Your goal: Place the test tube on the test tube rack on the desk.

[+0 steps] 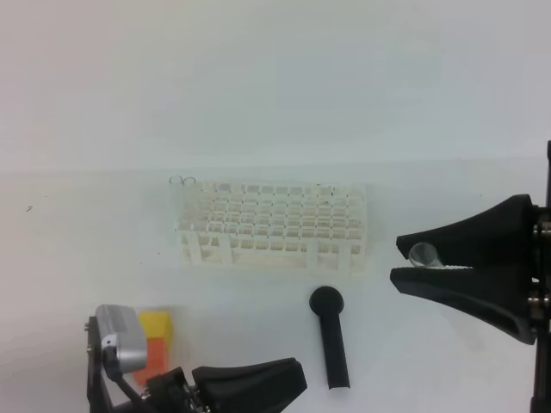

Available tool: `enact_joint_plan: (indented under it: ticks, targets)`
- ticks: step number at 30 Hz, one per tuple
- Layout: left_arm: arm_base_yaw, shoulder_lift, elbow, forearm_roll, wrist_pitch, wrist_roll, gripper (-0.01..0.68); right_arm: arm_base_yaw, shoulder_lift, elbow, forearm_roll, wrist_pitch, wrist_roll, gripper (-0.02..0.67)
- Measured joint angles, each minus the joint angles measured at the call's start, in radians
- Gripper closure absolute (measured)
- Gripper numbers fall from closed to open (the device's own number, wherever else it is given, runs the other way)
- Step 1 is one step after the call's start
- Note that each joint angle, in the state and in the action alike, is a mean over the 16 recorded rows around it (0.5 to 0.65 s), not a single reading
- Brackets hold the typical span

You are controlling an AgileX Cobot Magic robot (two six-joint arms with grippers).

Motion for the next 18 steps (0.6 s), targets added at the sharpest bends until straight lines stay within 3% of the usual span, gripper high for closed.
enact_joint_plan:
  ticks: [18]
  targets:
    - [0.002,-0.050,0.000,0.014,0.049,0.001,0.674,0.000,-0.004,0.001,-0.062,-0.031,0.042,0.527]
